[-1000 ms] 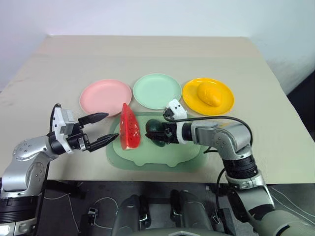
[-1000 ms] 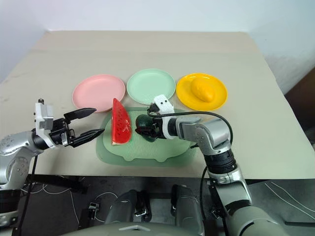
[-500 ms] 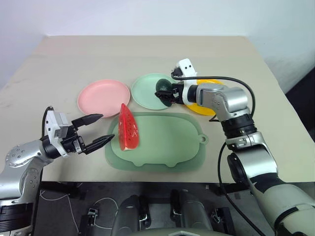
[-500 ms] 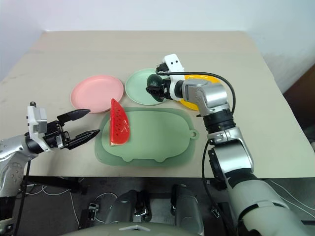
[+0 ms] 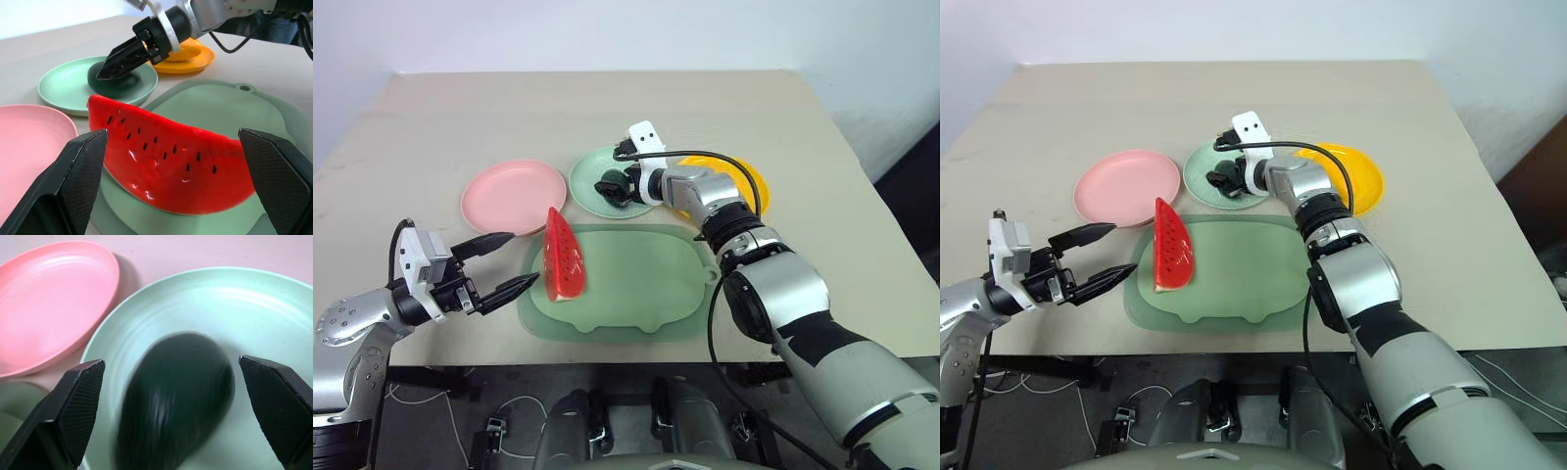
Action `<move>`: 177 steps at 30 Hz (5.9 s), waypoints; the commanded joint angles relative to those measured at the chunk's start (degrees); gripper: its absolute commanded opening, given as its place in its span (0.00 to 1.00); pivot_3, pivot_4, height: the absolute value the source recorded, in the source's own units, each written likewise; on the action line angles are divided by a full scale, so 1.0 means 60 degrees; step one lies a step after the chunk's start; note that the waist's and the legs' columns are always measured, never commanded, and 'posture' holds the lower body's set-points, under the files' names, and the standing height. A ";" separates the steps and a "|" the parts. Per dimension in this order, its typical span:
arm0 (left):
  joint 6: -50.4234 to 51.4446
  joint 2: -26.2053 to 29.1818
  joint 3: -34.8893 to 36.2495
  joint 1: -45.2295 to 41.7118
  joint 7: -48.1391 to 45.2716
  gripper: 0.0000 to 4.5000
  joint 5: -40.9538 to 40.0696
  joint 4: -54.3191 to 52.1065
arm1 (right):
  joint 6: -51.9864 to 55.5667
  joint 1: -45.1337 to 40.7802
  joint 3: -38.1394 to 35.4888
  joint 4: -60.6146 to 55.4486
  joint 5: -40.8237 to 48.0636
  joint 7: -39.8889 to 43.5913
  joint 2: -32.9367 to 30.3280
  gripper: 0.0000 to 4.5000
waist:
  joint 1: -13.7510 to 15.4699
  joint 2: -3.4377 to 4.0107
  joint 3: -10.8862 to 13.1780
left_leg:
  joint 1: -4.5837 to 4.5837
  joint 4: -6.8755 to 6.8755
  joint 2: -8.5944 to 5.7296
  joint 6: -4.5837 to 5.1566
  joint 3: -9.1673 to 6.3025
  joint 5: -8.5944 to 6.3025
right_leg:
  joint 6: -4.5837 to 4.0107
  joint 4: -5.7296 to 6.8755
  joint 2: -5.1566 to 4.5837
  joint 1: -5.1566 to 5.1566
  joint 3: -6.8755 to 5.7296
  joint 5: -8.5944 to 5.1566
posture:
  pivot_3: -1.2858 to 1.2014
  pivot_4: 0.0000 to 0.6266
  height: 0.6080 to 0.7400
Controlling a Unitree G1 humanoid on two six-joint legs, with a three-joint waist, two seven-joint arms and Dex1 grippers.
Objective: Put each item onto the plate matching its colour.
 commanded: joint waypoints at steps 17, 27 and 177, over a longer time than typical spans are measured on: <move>0.0457 -0.0390 0.0118 -0.0218 0.1219 1.00 -0.0622 -0.1242 | 0.4352 0.4145 -0.0063 -1.1167 0.1717 0.1922 -0.1817 0.99 | 0.0035 -0.0004 -0.0003 | 0.0003 0.0005 -0.0001 -0.0002 -0.0023 0.0002 | -0.0001 0.0020 -0.0007 0.0004 0.0001 0.0001 | 0.52 0.24 0.67; 0.0879 -0.0845 -0.0249 0.0488 0.2748 1.00 -0.0023 -0.2410 | 0.4253 0.6975 -0.0781 -1.4801 0.3438 0.2546 -0.2685 0.99 | 0.0202 -0.0008 -0.0005 | 0.0023 0.0007 -0.0004 -0.0008 -0.0026 0.0002 | -0.0002 0.0000 -0.0007 0.0031 0.0000 0.0000 | 0.52 0.24 0.67; -0.1239 -0.1048 -0.0687 -0.1351 0.1350 1.00 0.1392 0.0657 | 0.1606 1.0514 -0.1780 -1.5276 0.3960 0.2205 -0.4689 1.00 | 0.0561 -0.0020 -0.0005 | 0.0028 0.0078 -0.0001 0.0031 -0.0084 -0.0023 | -0.0039 -0.0065 -0.0011 0.0122 -0.0043 -0.0016 | 0.52 0.24 0.67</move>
